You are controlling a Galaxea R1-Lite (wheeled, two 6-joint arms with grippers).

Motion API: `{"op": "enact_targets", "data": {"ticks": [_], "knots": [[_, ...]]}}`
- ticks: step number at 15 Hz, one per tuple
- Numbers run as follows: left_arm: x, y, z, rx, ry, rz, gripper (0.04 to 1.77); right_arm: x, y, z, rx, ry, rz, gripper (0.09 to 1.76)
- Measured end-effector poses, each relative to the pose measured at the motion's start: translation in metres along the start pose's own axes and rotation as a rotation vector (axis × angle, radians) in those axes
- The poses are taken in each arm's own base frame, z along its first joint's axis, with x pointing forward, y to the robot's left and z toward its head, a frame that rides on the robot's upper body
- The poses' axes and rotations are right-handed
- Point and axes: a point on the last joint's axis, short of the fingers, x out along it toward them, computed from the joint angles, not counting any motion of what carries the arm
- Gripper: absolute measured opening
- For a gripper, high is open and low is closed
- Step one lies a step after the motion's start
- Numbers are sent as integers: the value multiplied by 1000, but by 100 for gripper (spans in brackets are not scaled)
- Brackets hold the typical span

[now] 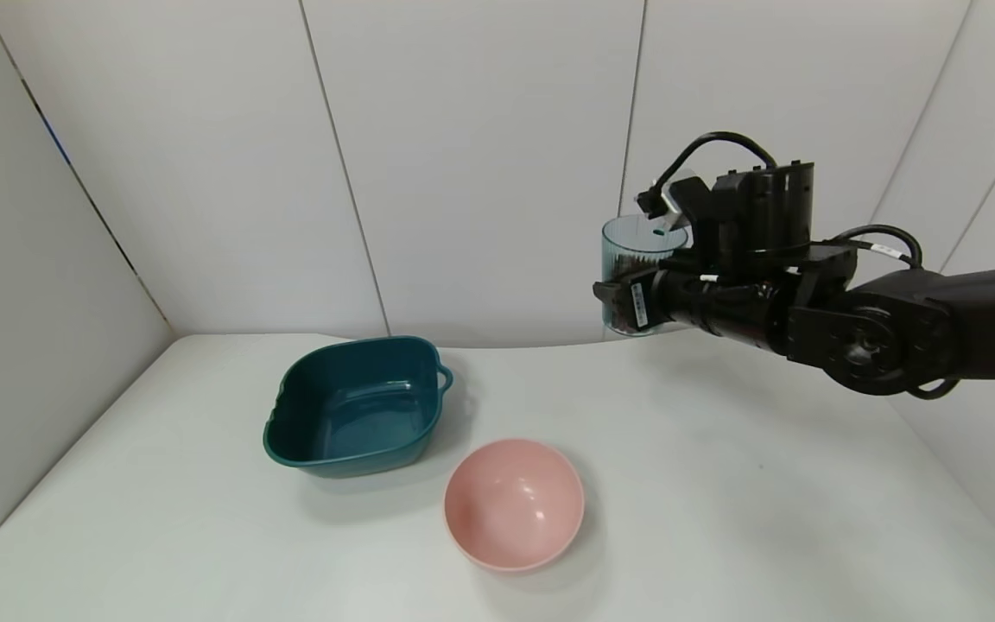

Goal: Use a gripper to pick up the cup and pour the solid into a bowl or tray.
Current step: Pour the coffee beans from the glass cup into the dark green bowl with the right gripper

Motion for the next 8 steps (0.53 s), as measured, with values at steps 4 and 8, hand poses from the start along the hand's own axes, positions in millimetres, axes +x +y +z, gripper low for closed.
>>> {"op": "enact_targets", "data": {"ticks": [4, 8], "knots": [[0, 0, 0, 0, 0, 0, 172, 7, 18, 27, -20, -39, 20, 136], [0, 0, 0, 0, 0, 0, 172, 14, 38, 41, -51, -48, 58, 136]]}}
